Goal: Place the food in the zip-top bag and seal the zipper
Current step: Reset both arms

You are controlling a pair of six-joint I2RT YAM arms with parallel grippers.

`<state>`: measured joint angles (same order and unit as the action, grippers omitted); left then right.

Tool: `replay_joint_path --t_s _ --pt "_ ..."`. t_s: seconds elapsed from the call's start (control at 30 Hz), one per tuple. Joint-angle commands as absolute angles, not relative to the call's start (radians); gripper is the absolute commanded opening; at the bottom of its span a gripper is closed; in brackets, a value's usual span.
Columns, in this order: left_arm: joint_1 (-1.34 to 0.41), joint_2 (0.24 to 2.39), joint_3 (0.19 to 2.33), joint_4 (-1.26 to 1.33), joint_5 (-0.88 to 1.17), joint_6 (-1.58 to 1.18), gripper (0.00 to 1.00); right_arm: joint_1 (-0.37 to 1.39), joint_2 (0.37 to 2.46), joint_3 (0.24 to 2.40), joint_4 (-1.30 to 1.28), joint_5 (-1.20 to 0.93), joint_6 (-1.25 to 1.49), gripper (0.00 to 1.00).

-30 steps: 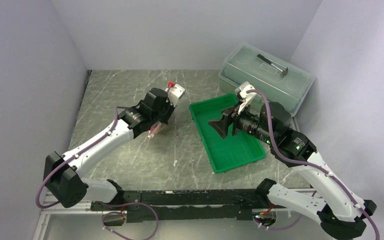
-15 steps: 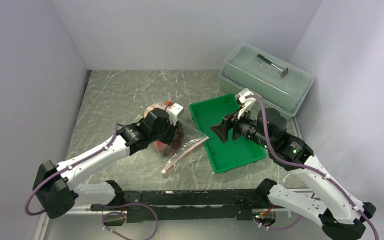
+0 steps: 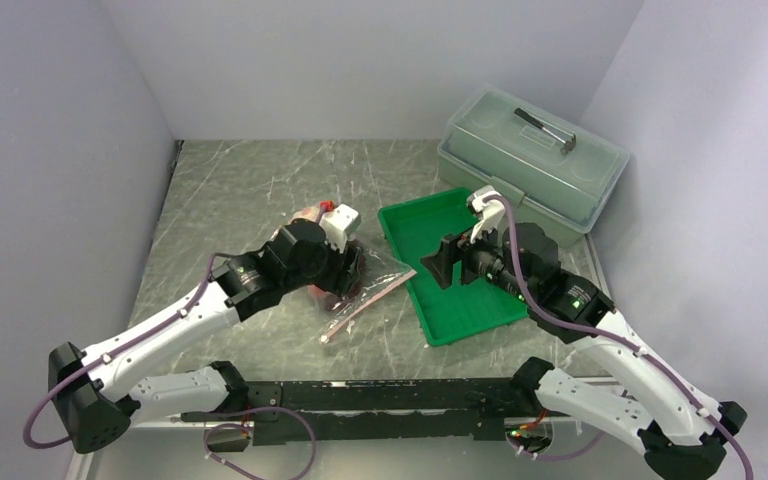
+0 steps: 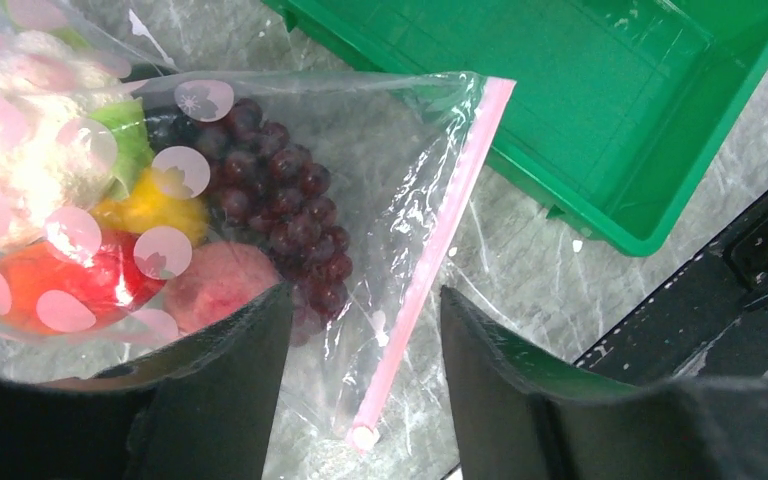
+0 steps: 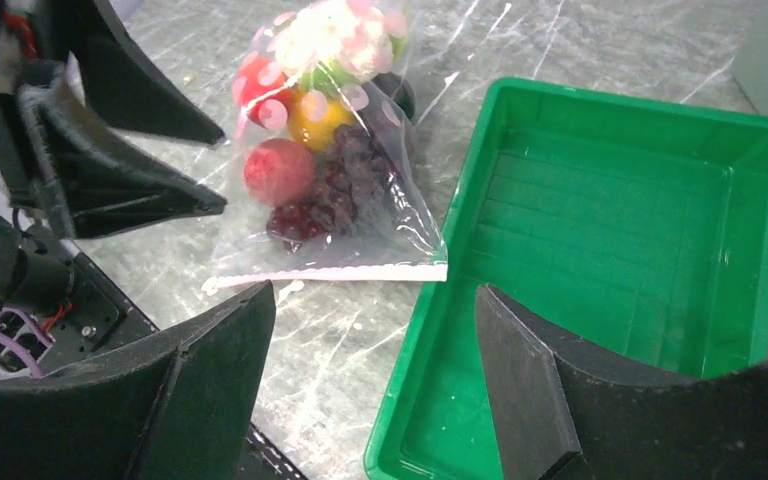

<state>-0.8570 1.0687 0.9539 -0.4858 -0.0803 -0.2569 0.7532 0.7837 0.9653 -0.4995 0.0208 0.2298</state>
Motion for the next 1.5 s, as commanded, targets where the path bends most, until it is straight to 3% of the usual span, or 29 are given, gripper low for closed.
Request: replay_joint_path --t_s 0.0,0.07,0.1,0.2,0.27,0.4,0.7,0.9,1.1,1.47 --pt "-0.859 1.065 1.052 -0.567 -0.122 -0.251 0.78 0.749 0.770 0.952 -0.459 0.064 0.252 0.77" --pt "-0.859 1.072 1.083 -0.605 -0.126 -0.239 0.98 0.750 0.765 0.945 -0.457 0.053 0.247 0.77" --pt "-0.859 1.076 1.097 -0.621 -0.125 -0.233 1.00 0.750 0.760 0.941 -0.455 0.055 0.250 0.78" --pt "-0.860 1.086 1.139 -0.670 -0.151 -0.230 1.00 0.750 0.747 0.931 -0.462 0.096 0.279 0.81" --pt "-0.860 1.093 1.169 -0.705 -0.178 -0.236 1.00 0.750 0.742 0.934 -0.479 0.118 0.303 0.93" --pt "-0.859 1.098 1.210 -0.758 -0.220 -0.234 1.00 0.750 0.727 0.922 -0.495 0.200 0.390 0.99" --pt "-0.860 1.049 1.195 -0.813 -0.323 -0.202 1.00 0.750 0.732 0.947 -0.645 0.444 0.616 1.00" --pt "-0.860 0.925 1.117 -0.776 -0.367 -0.180 1.00 0.750 0.756 0.999 -0.726 0.433 0.526 1.00" --pt "-0.860 0.765 0.999 -0.714 -0.394 -0.176 1.00 0.750 0.696 0.930 -0.642 0.400 0.490 1.00" --pt "-0.860 0.756 0.966 -0.717 -0.396 -0.161 1.00 0.750 0.698 0.919 -0.659 0.475 0.536 1.00"
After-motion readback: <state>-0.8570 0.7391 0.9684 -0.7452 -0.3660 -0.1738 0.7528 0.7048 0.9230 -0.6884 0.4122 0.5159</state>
